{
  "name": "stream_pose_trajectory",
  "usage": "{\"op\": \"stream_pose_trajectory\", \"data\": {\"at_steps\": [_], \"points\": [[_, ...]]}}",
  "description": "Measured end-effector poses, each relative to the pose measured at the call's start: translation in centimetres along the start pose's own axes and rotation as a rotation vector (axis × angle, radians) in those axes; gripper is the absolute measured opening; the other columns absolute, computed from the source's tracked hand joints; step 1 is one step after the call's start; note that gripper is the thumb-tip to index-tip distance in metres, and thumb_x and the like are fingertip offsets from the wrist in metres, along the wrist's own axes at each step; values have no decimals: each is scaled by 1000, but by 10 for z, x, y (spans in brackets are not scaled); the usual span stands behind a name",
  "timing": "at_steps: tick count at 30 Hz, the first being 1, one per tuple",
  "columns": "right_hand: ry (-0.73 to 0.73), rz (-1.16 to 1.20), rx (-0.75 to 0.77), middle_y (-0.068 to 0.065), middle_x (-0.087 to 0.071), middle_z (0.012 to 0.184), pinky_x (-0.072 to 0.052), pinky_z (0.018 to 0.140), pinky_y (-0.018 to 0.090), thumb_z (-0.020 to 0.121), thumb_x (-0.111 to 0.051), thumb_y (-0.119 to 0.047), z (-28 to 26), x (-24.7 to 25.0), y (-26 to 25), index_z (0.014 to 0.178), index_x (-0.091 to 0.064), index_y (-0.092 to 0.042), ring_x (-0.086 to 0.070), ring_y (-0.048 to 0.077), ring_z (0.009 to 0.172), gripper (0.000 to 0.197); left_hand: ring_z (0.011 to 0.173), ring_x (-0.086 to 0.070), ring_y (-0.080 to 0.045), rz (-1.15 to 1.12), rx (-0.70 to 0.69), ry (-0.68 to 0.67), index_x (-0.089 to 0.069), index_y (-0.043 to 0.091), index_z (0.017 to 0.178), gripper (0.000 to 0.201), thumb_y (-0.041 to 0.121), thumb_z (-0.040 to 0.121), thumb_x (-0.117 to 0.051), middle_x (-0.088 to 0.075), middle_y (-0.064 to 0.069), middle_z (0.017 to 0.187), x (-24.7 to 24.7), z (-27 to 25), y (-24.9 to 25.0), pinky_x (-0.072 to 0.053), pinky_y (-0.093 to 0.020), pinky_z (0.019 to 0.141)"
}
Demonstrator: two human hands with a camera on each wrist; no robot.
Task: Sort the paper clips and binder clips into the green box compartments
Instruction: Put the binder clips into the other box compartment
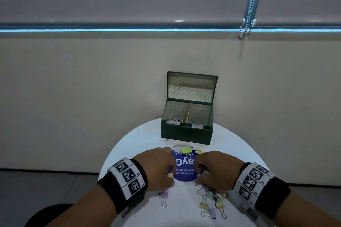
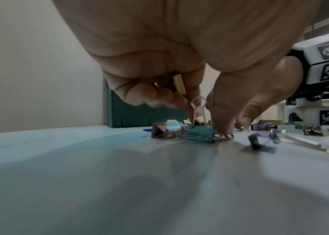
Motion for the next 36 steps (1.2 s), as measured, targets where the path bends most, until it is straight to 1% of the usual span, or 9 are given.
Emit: {"op": "stream_pose_trajectory", "data": {"at_steps": [5,11,17,21,23,27,30,32,36], "points": [[113,86,30,-15,-61,98,-51,74,19,88,-66,-48,1,18,-3,91,-54,-27,-55,3,90,24,108,-50,-6,-146,17,114,-53,35,94,17,44,87,-66,-49,15,108,10,-2,-3,-54,-25,85],[433,256,-36,-4,-60,78,-49,64,22,91,-68,-31,30,87,0,85,-54,-22,-53,9,66,18,102,-48,-5,-129,42,328,-53,33,98,15,46,93,-58,-48,12,110,33,-3,-9,-46,-19,83],[667,455,-123,-4,-55,81,-51,67,30,86,-73,-18,71,129,3,98,-56,-22,-55,17,72,21,102,-49,-8,-127,100,327,-53,31,99,16,45,92,-58,-48,11,108,30,0,-18,-48,-23,83],[593,570,-36,-12,-60,123,-52,99,32,88,-70,-14,82,125,-6,136,-49,-27,-59,12,116,54,100,-48,-8,-117,89,322,-53,30,101,16,43,93,-57,-47,11,108,28,3,-20,-45,-21,80],[589,578,-16,-10,-54,138,-46,101,23,90,-68,-12,77,125,-2,141,-49,-24,-50,9,128,56,96,-46,-7,-122,90,324,-53,31,99,14,43,93,-57,-46,11,105,29,4,-20,-42,-20,77],[682,523,-7,-9,-67,107,-52,85,20,93,-64,-10,40,121,17,108,-64,-23,-63,6,97,20,97,-46,-7,-130,92,323,-50,32,96,12,43,94,-56,-46,12,105,30,7,-22,-38,-19,75],[519,323,-11,-13,-63,87,-52,74,21,92,-61,-15,18,92,29,84,-59,-34,-61,3,80,21,93,-47,-7,-130,98,337,-46,32,94,11,41,96,-54,-46,11,101,30,11,-23,-41,-19,75],[372,198,-32,-17,-60,88,-53,73,24,88,-58,-15,8,69,38,81,-57,-34,-60,3,77,20,93,-51,-8,-144,85,286,-47,31,96,9,39,97,-51,-48,9,102,25,18,-21,-48,-23,79],[247,119,-67,-18,-55,87,-37,70,13,75,-52,-7,-7,41,49,83,-56,-29,-49,-3,79,24,89,-52,-13,-71,20,152,-46,28,94,9,33,101,-43,-47,7,99,27,34,-11,-50,-33,83]]}}
Point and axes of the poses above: each hand's wrist, its own z-axis towards the middle knuckle, its own x-axis out of the back of the hand, y = z × x, the point moved 8 cm from there along z, towards the middle knuckle
